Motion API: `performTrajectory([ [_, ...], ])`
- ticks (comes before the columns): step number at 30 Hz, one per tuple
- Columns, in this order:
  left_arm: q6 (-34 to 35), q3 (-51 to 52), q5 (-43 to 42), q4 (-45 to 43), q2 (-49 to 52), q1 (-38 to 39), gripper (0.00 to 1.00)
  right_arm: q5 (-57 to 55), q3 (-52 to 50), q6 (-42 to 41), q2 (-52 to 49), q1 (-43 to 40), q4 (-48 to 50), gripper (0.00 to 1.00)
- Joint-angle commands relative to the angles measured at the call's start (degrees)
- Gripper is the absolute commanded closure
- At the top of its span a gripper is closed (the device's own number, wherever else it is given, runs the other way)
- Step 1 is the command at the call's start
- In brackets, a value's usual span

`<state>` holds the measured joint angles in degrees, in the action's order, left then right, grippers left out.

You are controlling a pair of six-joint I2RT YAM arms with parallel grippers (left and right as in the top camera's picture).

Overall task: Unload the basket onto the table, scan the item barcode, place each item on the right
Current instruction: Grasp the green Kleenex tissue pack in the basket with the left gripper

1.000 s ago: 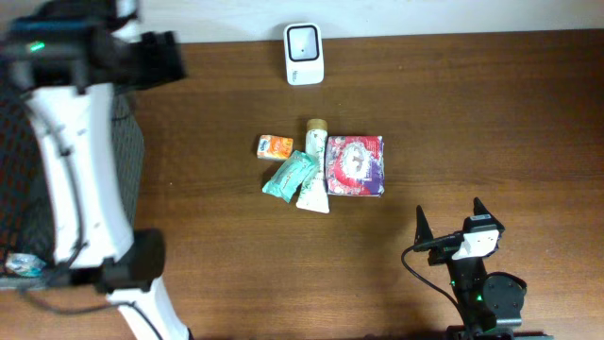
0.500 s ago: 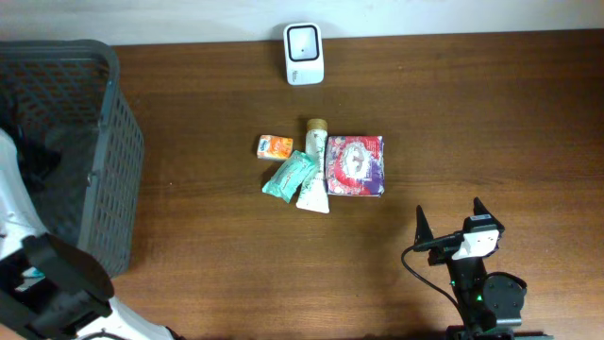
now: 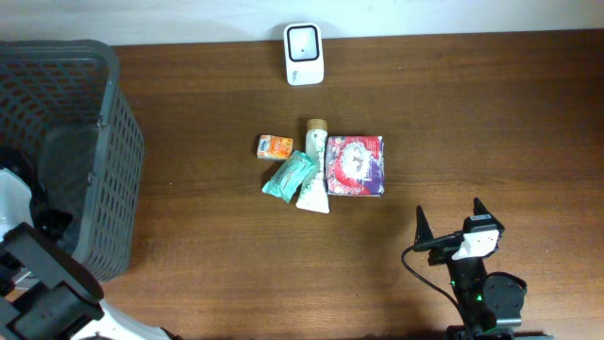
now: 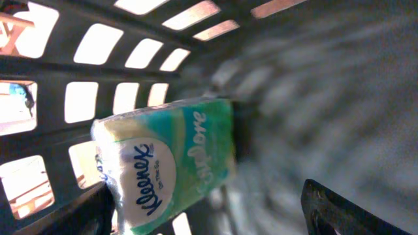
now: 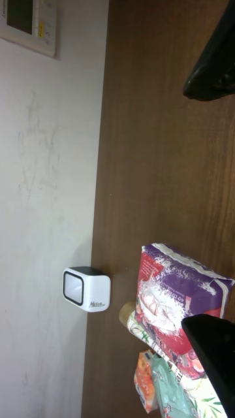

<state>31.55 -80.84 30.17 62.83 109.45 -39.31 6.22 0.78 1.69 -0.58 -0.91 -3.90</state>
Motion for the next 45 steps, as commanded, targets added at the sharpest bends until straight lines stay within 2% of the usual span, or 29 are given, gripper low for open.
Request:
performTrajectory([
  [1, 1.44, 1.16, 1.16, -0.26, 0.46, -1.86, 0.12, -0.31, -0.46, -0.24, 0.37, 0.52, -0.20, 0.02],
  [4, 1.44, 1.16, 1.16, -0.26, 0.46, -3.54, 0.16, -0.31, -0.46, -0.24, 0.37, 0.52, -0.20, 0.01],
  [5, 1.44, 1.16, 1.11, -0.26, 0.46, -4.09, 0.23, -0.31, -0.46, -0.24, 0.37, 0.52, -0.20, 0.01],
  [10, 1.44, 1.20, -0.83, -0.44, 0.46, -5.14, 0.68, -0.31, -0.46, -0.24, 0.37, 0.52, -0.20, 0.01],
  [11, 1.44, 1.20, -1.16, -0.72, 0.46, -5.11, 0.86, -0.31, -0.46, -0.24, 0.37, 0.52, -0.20, 0.01],
  [13, 1.44, 1.20, -1.46, -1.11, 0.46, -5.11, 0.95, -0.31, -0.46, -0.24, 0.37, 0.52, -0.20, 0.01],
  [16, 1.42, 1.20, -1.92, -1.07, 0.46, -5.11, 1.00, -0.31, -0.46, -0.24, 0.37, 0.52, -0.20, 0.01],
  [20, 1.42, 1.20, -3.02, -2.05, 0.46, -5.11, 1.00, -0.31, -0.46, -0.24, 0.37, 0.52, -0.20, 0.01],
  [21, 1.27, 1.20, -4.74, -3.26, 0.46, -5.11, 0.72, -0.31, -0.46, -0.24, 0.37, 0.52, -0.20, 0.01],
  [22, -0.33, 1.20, -6.12, -4.13, 0.46, -5.11, 0.50, -0.31, -0.46, -0.24, 0.37, 0.52, -0.20, 0.01],
  [24, -5.81, 1.20, -9.31, -5.81, 0.46, -5.11, 0.18, -0.31, -0.46, -0.24, 0.37, 0.52, -0.20, 0.01],
  [25, -5.97, 1.20, -9.46, -5.99, 0.46, -5.11, 0.11, -0.31, -0.46, -0.24, 0.37, 0.52, -0.20, 0.01],
  [26, -5.97, 1.20, -9.46, -6.01, 0.46, -5.11, 0.08, -0.31, -0.46, -0.24, 0.37, 0.52, -0.20, 0.01],
  [28, -5.97, 1.22, -9.44, -6.73, 0.46, -5.14, 0.09, -0.31, -0.46, -0.24, 0.37, 0.52, -0.20, 0.01],
  [32, -5.97, 1.22, -11.58, -10.60, 0.48, -5.11, 0.22, -0.31, -0.46, -0.24, 0.37, 0.52, -0.20, 0.02],
  [35, -8.09, 1.22, -15.91, -14.45, 0.48, -5.11, 0.23, -0.31, -0.46, -0.24, 0.37, 0.52, -0.20, 0.01],
  [37, -8.09, 1.22, -15.93, -15.91, 0.48, -5.11, 0.25, -0.31, -0.46, -0.24, 0.37, 0.52, -0.20, 0.01],
  [40, -8.09, 1.22, -16.06, -16.39, 0.48, -5.11, 0.47, -0.31, -0.46, -0.24, 0.37, 0.52, -0.20, 0.01],
  [45, -10.95, 0.33, -15.32, -15.89, 0.11, -5.11, 0.41, -0.31, -0.46, -0.24, 0.37, 0.52, -0.20, 0.01],
])
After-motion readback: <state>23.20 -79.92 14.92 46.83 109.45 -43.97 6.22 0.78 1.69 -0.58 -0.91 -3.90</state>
